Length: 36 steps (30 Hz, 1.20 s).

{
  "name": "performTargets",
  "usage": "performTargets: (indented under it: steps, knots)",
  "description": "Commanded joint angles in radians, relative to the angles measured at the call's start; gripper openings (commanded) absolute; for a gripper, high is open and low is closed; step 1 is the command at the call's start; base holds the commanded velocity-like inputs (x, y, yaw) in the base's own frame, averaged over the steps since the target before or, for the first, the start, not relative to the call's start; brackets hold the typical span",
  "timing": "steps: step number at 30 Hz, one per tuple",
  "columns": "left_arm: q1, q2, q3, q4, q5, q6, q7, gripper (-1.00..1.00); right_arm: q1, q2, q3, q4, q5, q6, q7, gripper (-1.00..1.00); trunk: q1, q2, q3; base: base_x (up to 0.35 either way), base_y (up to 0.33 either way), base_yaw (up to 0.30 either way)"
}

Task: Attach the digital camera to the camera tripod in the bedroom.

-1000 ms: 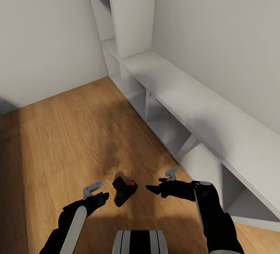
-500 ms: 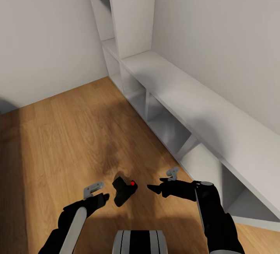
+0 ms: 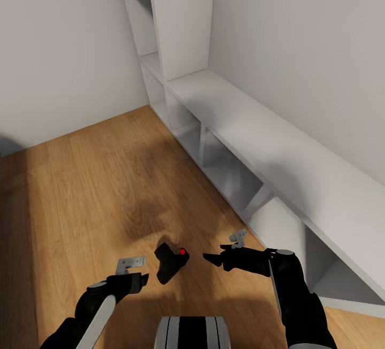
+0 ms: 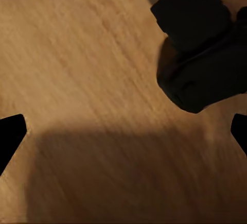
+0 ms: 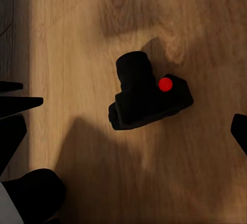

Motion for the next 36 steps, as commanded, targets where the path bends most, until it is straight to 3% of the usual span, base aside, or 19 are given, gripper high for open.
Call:
performTargets:
  steps: [1, 5, 11, 12, 14, 19, 25, 36]
  knots:
    - [-0.001, 0.008, -0.005, -0.001, 0.007, 0.001, 0.010, 1.00, -0.001, 0.001, -0.003, -0.001, 0.008, 0.006, 0.009, 1.00, 0.000, 0.000, -0.001, 0.000, 0.000, 0.000]
    - [-0.001, 0.040, -0.012, 0.000, -0.019, 0.002, 0.005, 1.00, -0.001, 0.001, -0.004, 0.001, 0.008, 0.008, 0.008, 1.00, 0.000, 0.000, -0.001, 0.000, 0.000, 0.000]
    - [-0.001, 0.055, -0.061, 0.001, -0.061, 0.001, -0.042, 1.00, -0.001, -0.006, -0.005, 0.001, 0.009, 0.013, 0.006, 1.00, 0.000, 0.000, -0.001, 0.000, 0.000, 0.000]
    - [-0.001, 0.057, -0.099, 0.003, -0.116, 0.001, -0.078, 1.00, -0.001, -0.022, -0.005, 0.000, 0.009, 0.015, 0.005, 1.00, 0.000, 0.000, -0.001, 0.000, 0.000, -0.019]
    - [-0.001, 0.055, -0.113, 0.005, -0.167, 0.000, -0.099, 1.00, -0.001, -0.030, -0.005, 0.000, 0.008, 0.016, 0.005, 1.00, 0.000, 0.000, -0.001, 0.000, 0.000, -0.073]
    - [-0.001, 0.051, -0.123, 0.009, -0.244, 0.000, -0.135, 1.00, -0.001, -0.036, -0.006, 0.000, 0.007, 0.024, 0.005, 1.00, 0.000, 0.000, -0.001, 0.000, 0.000, -0.182]
    - [-0.001, 0.049, -0.128, 0.024, -0.276, -0.002, -0.172, 1.00, -0.001, -0.038, -0.007, -0.001, 0.007, 0.031, 0.004, 1.00, 0.000, 0.000, -0.001, 0.000, 0.000, -0.212]
    - [-0.001, 0.050, -0.131, 0.031, -0.284, -0.002, -0.179, 1.00, -0.001, -0.038, -0.008, -0.002, 0.008, 0.034, 0.001, 1.00, 0.000, 0.000, -0.001, 0.000, 0.000, -0.030]
